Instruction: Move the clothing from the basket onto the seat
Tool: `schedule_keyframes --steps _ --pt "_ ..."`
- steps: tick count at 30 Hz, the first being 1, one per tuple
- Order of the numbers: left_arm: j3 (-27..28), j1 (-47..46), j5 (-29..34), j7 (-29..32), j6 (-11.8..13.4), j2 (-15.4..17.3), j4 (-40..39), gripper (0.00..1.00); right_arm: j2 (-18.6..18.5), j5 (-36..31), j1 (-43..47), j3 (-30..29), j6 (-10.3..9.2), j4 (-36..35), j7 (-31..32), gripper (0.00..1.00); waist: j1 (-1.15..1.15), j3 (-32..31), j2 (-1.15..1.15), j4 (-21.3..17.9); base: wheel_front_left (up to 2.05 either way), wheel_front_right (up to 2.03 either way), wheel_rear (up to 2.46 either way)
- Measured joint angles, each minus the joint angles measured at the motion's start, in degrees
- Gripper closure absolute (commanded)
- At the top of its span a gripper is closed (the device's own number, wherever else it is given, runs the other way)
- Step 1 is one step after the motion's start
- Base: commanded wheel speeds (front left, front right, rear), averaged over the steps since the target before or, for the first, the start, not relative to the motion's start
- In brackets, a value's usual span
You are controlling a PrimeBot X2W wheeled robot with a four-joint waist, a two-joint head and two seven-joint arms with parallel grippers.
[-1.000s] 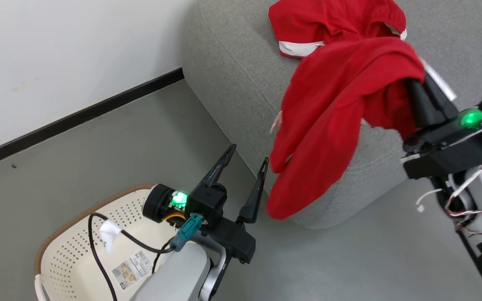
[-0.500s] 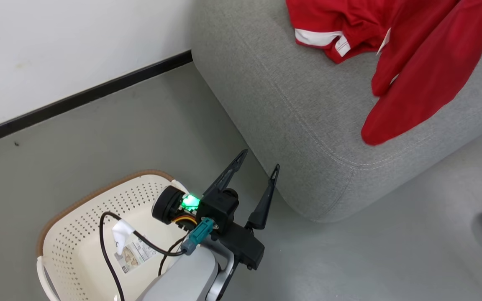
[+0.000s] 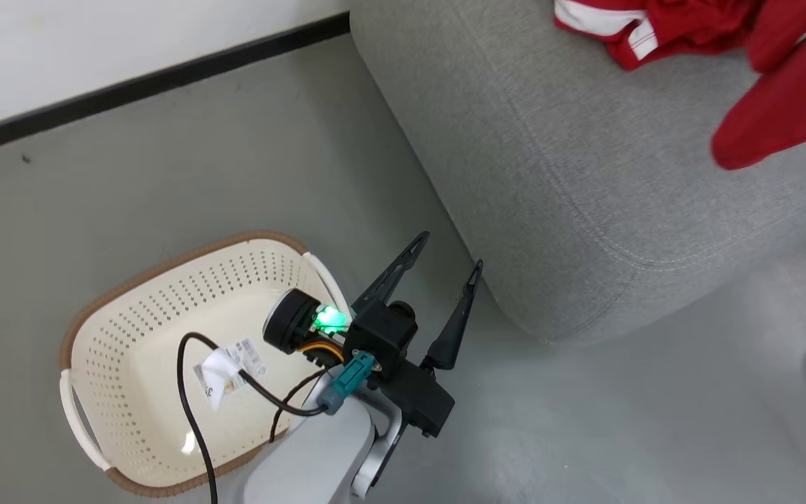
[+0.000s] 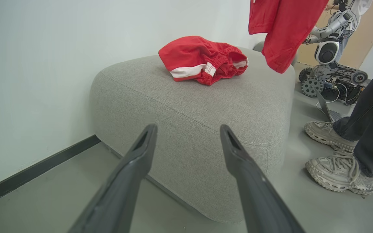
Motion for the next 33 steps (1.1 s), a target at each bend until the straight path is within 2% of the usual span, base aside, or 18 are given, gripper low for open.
schedule_keyframes --steps 5,15,19,21,29,33 --pt "-1.0 -1.5 0.4 0.0 0.3 0.1 0.0 0.00 -4.0 0.0 -4.1 -0.9 0.00 2.4 0.0 1.00 0.00 3.2 0.00 1.4 0.00 0.00 0.00" --pt "-3.4 -3.9 0.5 0.0 1.0 0.1 0.0 0.00 -8.1 0.0 -11.4 -3.1 0.01 8.3 0.0 1.00 0.01 9.4 0.00 4.4 0.00 0.00 0.00" --pt "-6.2 -5.0 0.4 0.0 1.0 0.2 -0.6 0.00 -12.2 -1.2 -13.9 -3.6 0.01 10.1 0.0 1.00 0.01 11.7 0.00 6.4 0.00 0.00 0.00" --pt "-6.5 -4.9 0.4 0.0 1.1 0.2 -0.8 0.00 -13.1 -1.4 -15.5 -3.4 0.01 11.1 0.0 1.00 -0.01 12.8 0.00 7.4 0.00 0.00 0.00" --pt "-7.2 -5.4 0.1 0.0 1.5 0.3 -0.8 0.00 -11.5 -1.2 -17.7 -2.9 0.01 19.8 0.0 1.00 -0.01 17.3 0.00 10.9 0.00 0.00 0.00" --pt "-6.9 -6.5 -0.1 0.0 1.5 0.3 -0.7 0.00 -7.5 0.2 -17.7 -0.6 0.01 22.2 0.0 1.00 0.00 19.4 0.00 12.4 0.00 0.00 0.00"
